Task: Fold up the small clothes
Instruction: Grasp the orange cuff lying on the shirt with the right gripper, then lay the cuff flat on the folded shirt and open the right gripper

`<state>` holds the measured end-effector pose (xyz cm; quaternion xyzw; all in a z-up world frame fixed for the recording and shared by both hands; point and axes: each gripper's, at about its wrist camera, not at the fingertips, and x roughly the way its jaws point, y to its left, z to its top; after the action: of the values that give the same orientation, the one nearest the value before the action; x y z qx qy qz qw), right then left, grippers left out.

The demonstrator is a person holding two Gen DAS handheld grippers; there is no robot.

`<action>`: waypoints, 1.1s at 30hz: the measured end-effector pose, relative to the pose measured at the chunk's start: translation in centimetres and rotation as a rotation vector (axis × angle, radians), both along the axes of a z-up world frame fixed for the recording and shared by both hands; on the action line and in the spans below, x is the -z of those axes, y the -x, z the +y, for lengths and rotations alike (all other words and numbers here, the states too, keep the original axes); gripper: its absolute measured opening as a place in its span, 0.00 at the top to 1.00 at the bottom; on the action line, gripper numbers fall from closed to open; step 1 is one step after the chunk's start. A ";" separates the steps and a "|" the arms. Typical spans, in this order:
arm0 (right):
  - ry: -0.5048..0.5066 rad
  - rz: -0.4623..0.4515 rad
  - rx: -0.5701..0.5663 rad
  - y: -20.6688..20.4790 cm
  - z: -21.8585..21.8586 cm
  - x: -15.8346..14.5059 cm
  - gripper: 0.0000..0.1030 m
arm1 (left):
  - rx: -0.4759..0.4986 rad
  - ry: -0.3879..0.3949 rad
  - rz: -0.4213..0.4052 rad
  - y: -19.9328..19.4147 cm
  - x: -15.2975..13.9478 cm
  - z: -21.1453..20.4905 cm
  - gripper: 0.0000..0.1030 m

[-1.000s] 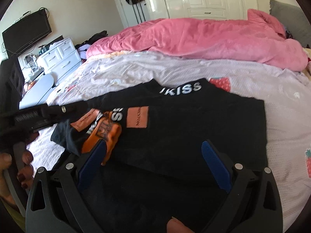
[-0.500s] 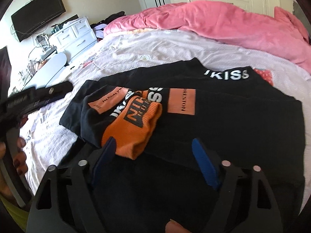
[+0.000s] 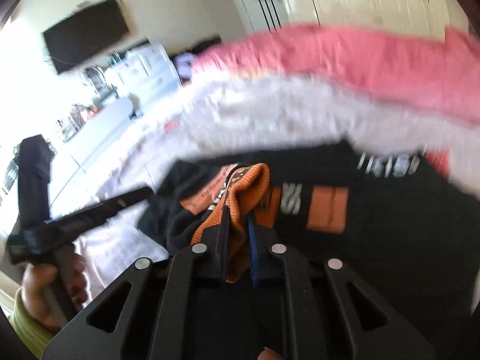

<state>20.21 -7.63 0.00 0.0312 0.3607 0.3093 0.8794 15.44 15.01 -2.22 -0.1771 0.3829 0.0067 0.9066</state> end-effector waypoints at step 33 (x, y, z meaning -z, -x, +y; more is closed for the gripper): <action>0.357 0.032 0.462 -2.3 -17.0 5.2 0.90 | 0.298 -0.199 0.218 -8.2 5.9 -13.2 0.48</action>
<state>22.48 -24.62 -5.24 -0.0379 0.4066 0.0319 0.9123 23.62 1.79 -8.11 -0.0263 0.4980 -0.0703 0.8639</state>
